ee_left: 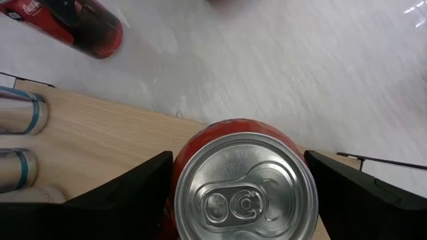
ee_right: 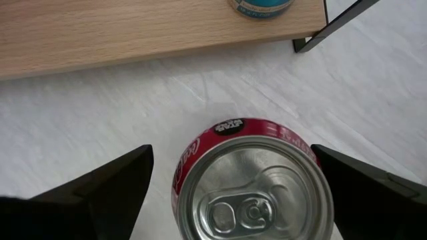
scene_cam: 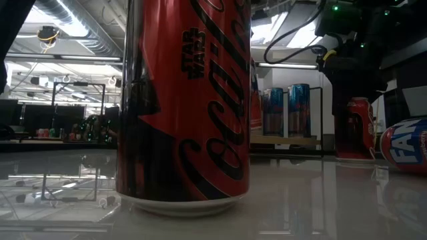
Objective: Place canned beverage on shelf
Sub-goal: Put the orange soda can on the shelf aligned with the other orange soda cans
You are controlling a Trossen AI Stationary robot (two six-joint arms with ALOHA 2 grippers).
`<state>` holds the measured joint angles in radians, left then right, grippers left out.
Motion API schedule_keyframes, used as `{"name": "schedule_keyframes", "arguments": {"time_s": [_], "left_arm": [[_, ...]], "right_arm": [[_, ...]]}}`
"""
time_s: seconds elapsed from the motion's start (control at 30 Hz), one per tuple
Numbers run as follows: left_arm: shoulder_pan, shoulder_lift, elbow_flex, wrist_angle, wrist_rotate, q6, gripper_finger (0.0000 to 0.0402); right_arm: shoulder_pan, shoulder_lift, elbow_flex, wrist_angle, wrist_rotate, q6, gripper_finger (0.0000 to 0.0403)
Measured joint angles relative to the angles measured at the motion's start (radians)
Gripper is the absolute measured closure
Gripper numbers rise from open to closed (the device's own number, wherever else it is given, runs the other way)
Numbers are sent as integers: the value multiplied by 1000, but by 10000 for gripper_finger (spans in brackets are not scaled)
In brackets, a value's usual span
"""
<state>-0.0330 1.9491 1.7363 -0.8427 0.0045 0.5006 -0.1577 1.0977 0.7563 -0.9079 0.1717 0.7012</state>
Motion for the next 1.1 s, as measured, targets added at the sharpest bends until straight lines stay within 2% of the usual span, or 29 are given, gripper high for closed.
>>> {"name": "schedule_keyframes", "arguments": {"time_s": [0.23,0.53,0.7,1.1], "left_arm": [[0,0,0,0,2,0,79],[0,0,0,-3,0,0,27],[0,0,0,-3,-41,0,24],[-18,0,0,1,-48,0,24]], "right_arm": [[0,0,0,0,0,0,13],[0,0,0,0,0,0,13],[0,0,0,0,0,0,13],[0,0,0,0,0,0,13]]}}
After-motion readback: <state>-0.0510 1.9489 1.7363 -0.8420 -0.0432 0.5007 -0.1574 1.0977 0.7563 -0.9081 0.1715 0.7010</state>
